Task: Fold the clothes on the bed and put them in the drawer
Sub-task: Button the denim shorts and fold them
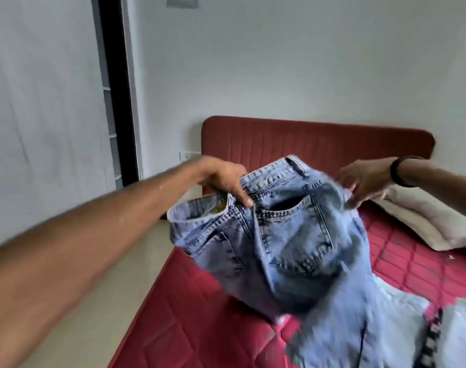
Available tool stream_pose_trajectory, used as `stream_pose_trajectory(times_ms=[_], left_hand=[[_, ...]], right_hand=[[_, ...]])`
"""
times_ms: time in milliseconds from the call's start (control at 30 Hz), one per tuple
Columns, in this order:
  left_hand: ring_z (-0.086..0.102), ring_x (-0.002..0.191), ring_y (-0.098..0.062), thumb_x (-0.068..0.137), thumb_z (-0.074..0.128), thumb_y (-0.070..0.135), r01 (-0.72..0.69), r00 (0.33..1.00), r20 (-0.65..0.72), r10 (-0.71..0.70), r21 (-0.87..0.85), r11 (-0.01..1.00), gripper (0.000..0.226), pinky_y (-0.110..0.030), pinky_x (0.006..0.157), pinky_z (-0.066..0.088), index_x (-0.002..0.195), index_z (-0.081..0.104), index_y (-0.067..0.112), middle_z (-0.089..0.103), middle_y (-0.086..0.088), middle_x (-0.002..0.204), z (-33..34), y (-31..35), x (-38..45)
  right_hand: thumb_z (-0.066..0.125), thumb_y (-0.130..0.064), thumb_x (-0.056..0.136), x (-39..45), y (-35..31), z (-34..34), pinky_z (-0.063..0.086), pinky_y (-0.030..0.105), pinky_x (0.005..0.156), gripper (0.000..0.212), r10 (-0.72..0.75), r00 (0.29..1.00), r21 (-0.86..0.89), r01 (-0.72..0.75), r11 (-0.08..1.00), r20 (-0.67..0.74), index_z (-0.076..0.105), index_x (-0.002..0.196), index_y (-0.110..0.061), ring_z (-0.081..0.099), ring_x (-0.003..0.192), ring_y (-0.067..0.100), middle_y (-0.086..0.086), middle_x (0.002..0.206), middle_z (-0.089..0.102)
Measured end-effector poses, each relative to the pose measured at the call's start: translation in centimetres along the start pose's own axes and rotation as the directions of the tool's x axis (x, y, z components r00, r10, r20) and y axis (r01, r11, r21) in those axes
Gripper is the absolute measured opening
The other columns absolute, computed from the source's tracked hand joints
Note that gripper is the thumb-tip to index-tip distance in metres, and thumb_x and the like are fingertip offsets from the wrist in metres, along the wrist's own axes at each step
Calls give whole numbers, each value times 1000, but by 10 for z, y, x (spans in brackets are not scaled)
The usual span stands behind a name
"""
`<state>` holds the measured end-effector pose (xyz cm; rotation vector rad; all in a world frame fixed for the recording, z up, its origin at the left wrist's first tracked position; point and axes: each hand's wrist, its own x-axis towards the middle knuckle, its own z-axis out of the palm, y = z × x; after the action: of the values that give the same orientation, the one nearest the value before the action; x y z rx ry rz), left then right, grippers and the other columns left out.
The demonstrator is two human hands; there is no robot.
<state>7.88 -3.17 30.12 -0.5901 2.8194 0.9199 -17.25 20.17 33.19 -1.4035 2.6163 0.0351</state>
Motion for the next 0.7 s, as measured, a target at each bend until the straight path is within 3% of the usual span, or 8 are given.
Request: stream_pose_trajectory(times_ms=[67, 167, 233, 300, 433, 500, 600, 700], left_hand=[[68, 80, -26, 90, 79, 18, -8, 999, 54, 0, 133, 991, 18, -34, 69, 59, 96, 72, 2, 75, -7, 86, 2, 27, -7], [62, 61, -11, 95, 73, 19, 10, 992, 117, -45, 283, 959, 10, -23, 53, 49, 89, 71, 11, 67, 6, 66, 19, 64, -16], [60, 54, -4, 96, 73, 21, -3, 992, 117, -41, 351, 936, 13, -20, 47, 47, 83, 70, 17, 64, 12, 60, 24, 75, -26], [62, 57, -4, 94, 75, 20, -62, 994, 105, 27, 346, 936, 11, -19, 51, 49, 83, 72, 17, 68, 11, 65, 19, 78, -41], [74, 80, -19, 91, 77, 21, -115, 993, 52, 106, 212, 970, 9, -33, 73, 60, 97, 77, 14, 79, -9, 94, -3, 79, -80], [73, 79, -21, 89, 79, 25, -146, 989, 34, 143, 146, 978, 12, -32, 71, 59, 93, 76, 14, 78, -8, 92, -10, 85, -95], [66, 67, -17, 85, 82, 29, -184, 979, -74, 189, 74, 980, 20, -27, 62, 51, 85, 75, 10, 73, -4, 79, -17, 94, -106], [66, 71, -19, 85, 81, 33, -208, 969, -148, 197, -57, 977, 25, -32, 67, 53, 86, 75, 8, 73, -8, 83, -22, 95, -112]], right_hand=[[97, -61, 45, -16, -20, 19, 46, 33, 108, 125, -220, 976, 60, 219, 974, 2, 36, 151, -36, 50, 128, 8, -18, 141, 46], [94, -63, 52, -29, -69, 50, 49, 31, 106, 110, -441, 879, 356, 477, 804, -182, 43, 146, -39, 59, 124, 4, -19, 138, 58], [95, -59, 56, -23, -91, 70, 57, 36, 83, 78, -463, 849, 462, 527, 713, -254, 61, 121, -32, 69, 92, 7, -11, 104, 73], [95, -49, 64, -25, -103, 78, 46, 38, 65, 53, -455, 833, 543, 550, 634, -314, 65, 95, -19, 57, 68, 12, -3, 76, 65], [95, -38, 65, -42, -111, 58, 47, 42, 73, 60, -543, 778, 670, 588, 453, -316, 68, 111, -12, 61, 81, 23, 9, 90, 70], [95, -43, 61, -52, -118, 36, 43, 41, 72, 58, -540, 751, 624, 639, 449, -381, 67, 97, -7, 59, 78, 21, 6, 85, 68], [93, -59, 57, -63, -123, 9, 32, 32, 55, 54, -475, 700, 583, 711, 393, -533, 58, 66, -20, 46, 60, 18, 2, 65, 54], [91, -48, 68, -75, -115, -4, 31, 30, 54, 55, -447, 669, 609, 737, 294, -594, 52, 63, -10, 42, 63, 23, 17, 72, 54]])
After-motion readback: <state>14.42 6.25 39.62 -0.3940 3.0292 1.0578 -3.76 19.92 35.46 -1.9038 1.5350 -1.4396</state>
